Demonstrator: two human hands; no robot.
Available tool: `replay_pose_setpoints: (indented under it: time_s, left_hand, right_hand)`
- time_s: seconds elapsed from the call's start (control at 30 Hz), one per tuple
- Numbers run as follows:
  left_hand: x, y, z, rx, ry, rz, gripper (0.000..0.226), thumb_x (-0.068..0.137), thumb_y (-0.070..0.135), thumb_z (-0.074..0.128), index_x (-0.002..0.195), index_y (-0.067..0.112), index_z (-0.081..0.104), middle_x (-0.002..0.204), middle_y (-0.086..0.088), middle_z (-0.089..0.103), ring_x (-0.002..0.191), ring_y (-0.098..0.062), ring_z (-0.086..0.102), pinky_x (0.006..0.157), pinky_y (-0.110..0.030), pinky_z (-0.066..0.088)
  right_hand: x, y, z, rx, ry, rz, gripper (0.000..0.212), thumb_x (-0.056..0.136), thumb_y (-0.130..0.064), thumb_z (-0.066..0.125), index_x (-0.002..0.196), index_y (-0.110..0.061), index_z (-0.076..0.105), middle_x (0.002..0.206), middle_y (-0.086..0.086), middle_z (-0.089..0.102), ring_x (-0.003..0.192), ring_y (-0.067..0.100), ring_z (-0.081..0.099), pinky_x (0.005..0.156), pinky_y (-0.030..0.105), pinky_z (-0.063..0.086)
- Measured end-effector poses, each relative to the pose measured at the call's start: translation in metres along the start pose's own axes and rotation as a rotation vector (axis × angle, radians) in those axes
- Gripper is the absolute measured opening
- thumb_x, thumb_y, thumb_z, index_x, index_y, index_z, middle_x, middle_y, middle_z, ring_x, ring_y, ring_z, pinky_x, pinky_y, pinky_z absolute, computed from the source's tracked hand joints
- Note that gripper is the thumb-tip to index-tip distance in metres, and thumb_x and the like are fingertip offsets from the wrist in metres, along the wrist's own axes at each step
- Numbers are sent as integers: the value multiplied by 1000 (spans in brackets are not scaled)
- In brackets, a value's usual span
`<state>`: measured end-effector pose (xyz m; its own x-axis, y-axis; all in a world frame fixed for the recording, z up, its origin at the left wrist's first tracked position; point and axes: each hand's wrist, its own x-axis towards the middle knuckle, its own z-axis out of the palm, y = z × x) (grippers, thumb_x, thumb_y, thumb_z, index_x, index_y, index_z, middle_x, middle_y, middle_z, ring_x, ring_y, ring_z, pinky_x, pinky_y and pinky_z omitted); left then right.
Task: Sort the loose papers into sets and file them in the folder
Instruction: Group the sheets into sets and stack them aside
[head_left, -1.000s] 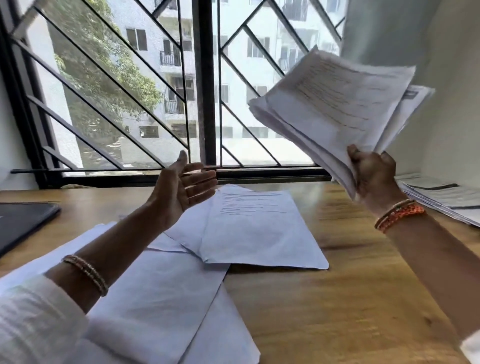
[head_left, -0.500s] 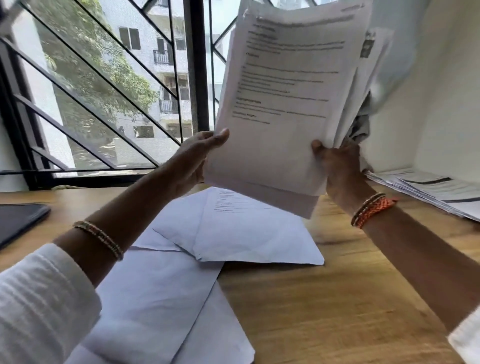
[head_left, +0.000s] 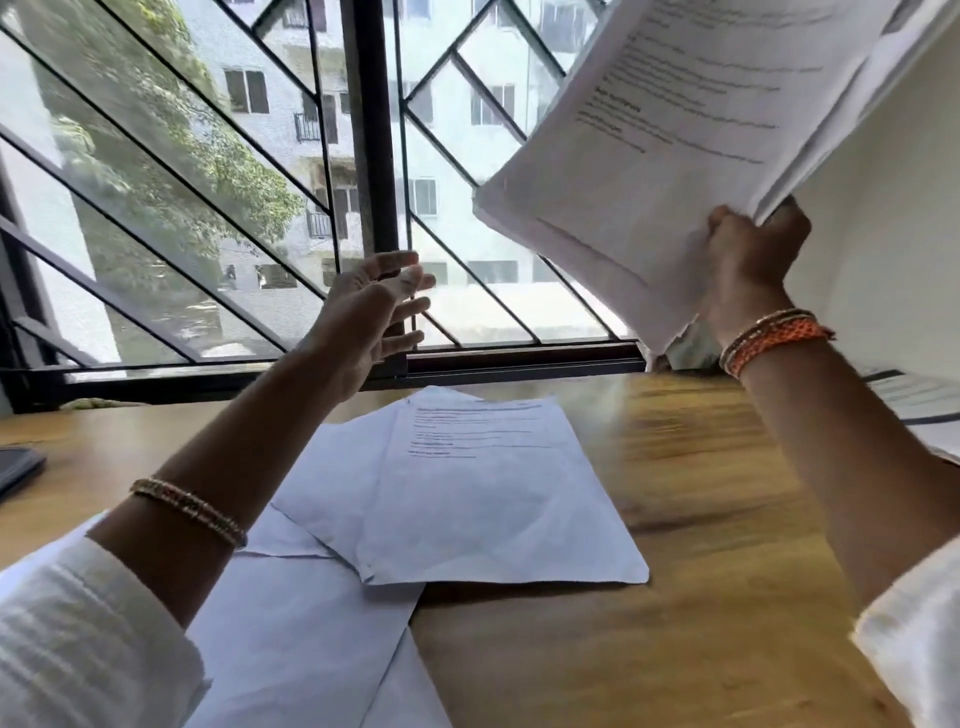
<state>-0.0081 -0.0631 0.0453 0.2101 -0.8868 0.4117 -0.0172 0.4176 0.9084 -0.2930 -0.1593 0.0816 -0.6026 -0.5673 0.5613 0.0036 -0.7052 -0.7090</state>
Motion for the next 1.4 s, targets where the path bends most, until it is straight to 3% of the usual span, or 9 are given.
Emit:
replay_pose_setpoints:
  time_s: [0.13,0.2,0.27,0.4,0.6,0.8,1.1,1.3,1.4]
  left_hand:
    - [5,-13,-8,25,-17,-53,20,95,27,55,115,24,56,112,3,66,114,-17,58,92,-43,50]
    - [7,-20,-12,44,-17,-65,30,92,32,58,121,23,54,120,1,63,118,-17,54,94,-43,48]
    - [8,-25,-17,62,-25,-72,47,86,40,63,127,22,51,128,-1,58,122,-16,50,94,-41,45]
    - [4,-23,-29,100,-116,-125,87,57,61,76,130,23,49,129,-2,60,121,-19,54,99,-47,42]
    - [6,-38,-34,77,-116,-20,10,93,17,56,100,20,63,87,11,74,81,-7,70,64,-30,56]
    - [5,-37,-27,14,-99,84,10,89,13,62,98,16,65,89,4,75,82,-11,71,67,-23,57]
    - [7,-35,-33,-46,-218,-5,91,40,58,87,117,15,63,110,-8,71,101,-26,67,74,-36,57]
    - [-11,-55,-22,29,-276,-37,36,62,33,79,97,35,72,104,0,72,98,-20,68,78,-32,57]
    - [-15,-52,-17,-63,-201,-42,35,64,30,78,98,27,71,102,-4,73,97,-23,68,76,-33,58]
  right_hand:
    - [-8,21,3,-130,-126,151,42,56,-17,54,97,-8,61,90,7,64,76,18,56,68,29,49]
    - [-19,26,3,-178,-226,245,52,60,-21,61,108,-1,59,104,18,64,89,29,62,80,39,53]
    - [-35,27,5,-62,-328,350,19,78,-5,63,96,-10,62,91,12,65,85,30,62,78,42,53]
    - [-59,39,10,116,-599,457,27,86,9,58,99,-13,63,89,5,70,78,22,67,69,36,59]
    - [-75,43,14,134,-883,567,19,85,3,60,100,-6,66,89,7,73,81,23,69,69,32,58]
    - [-79,41,17,142,-947,564,43,64,-6,68,107,-4,68,100,15,71,89,29,68,80,38,56]
    - [-69,34,5,198,-1051,613,31,78,1,55,104,-10,65,94,6,73,83,21,68,74,31,57]
    - [-87,47,0,1,-1189,660,39,75,14,58,99,-15,68,95,3,73,87,18,68,75,31,57]
    - [-81,46,1,101,-1102,662,34,67,3,71,97,-13,71,100,9,72,88,21,68,81,34,55]
